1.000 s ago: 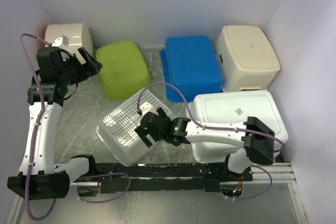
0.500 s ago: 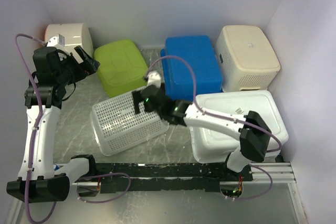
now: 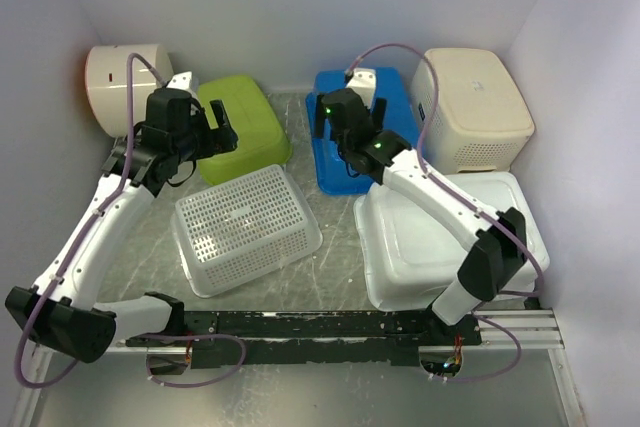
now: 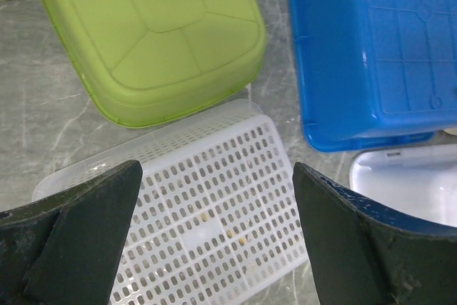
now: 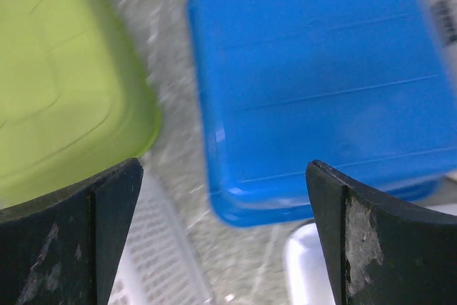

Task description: Turn the large container upside down

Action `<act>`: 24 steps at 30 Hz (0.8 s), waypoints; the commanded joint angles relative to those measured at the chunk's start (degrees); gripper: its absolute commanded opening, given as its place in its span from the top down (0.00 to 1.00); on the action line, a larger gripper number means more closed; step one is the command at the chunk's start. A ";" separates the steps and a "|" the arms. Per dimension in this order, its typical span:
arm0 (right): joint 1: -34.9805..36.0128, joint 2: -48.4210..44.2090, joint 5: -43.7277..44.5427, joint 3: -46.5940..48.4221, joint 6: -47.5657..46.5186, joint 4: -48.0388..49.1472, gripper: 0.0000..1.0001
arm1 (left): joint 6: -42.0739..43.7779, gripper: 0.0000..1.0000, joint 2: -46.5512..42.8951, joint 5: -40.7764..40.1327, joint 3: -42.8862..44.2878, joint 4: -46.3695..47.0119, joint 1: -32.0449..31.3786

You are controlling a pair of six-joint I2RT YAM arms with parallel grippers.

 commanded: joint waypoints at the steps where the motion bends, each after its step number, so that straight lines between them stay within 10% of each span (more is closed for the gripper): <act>1: -0.23 -4.77 30.04 1.37 -7.27 -2.77 0.00 | 0.06 0.02 0.04 -6.33 -1.00 0.65 -0.28; 7: -2.84 -8.12 54.57 -9.27 -15.41 4.26 0.00 | 2.24 0.02 -6.90 -8.23 -6.64 5.47 -0.29; 24: -18.66 3.78 43.06 0.53 29.22 -41.75 0.00 | 5.05 0.02 -10.14 -12.37 -9.99 7.53 -0.29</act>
